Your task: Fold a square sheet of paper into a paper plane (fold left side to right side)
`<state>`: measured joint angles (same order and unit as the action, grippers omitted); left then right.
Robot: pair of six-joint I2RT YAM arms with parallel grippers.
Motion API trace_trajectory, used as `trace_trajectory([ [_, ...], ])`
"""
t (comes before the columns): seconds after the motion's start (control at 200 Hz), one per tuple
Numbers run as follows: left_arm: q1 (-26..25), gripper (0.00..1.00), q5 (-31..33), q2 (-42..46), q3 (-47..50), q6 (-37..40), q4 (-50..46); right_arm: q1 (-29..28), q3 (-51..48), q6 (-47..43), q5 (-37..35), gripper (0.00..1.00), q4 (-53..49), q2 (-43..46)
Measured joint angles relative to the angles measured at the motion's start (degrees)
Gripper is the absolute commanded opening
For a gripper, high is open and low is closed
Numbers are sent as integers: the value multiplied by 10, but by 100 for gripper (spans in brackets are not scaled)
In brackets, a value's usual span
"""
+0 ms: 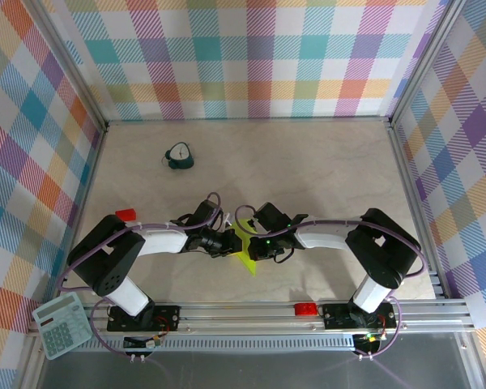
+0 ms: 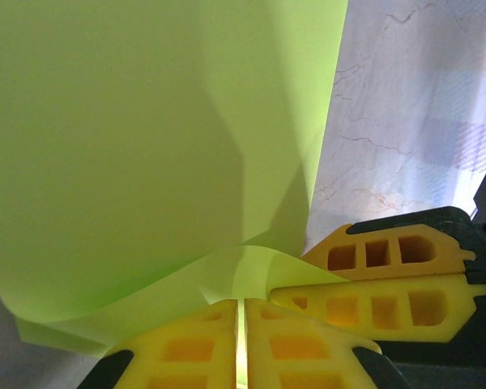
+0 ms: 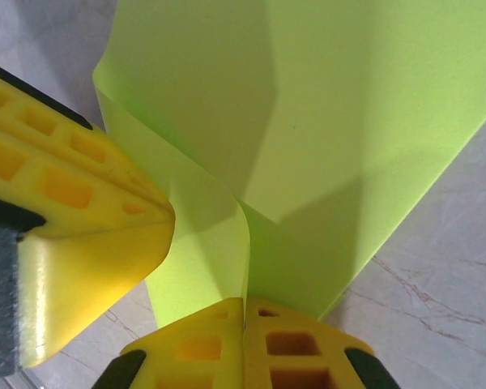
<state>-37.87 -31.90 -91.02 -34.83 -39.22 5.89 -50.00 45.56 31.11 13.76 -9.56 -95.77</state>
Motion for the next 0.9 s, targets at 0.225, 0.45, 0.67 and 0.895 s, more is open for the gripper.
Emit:
trace_trajectory([
  [0.225,0,9,6,-8,2,5,-3,0,4,0,0,0,-6,-2],
  [0.45,-2,8,11,-8,6,10,-1,0,8,0,0,0,-10,-5],
  [0.67,-2,7,12,-7,11,11,5,2,10,0,0,6,-13,-4],
  [0.895,-2,6,13,-6,17,11,17,9,14,2,-9,19,-35,9],
])
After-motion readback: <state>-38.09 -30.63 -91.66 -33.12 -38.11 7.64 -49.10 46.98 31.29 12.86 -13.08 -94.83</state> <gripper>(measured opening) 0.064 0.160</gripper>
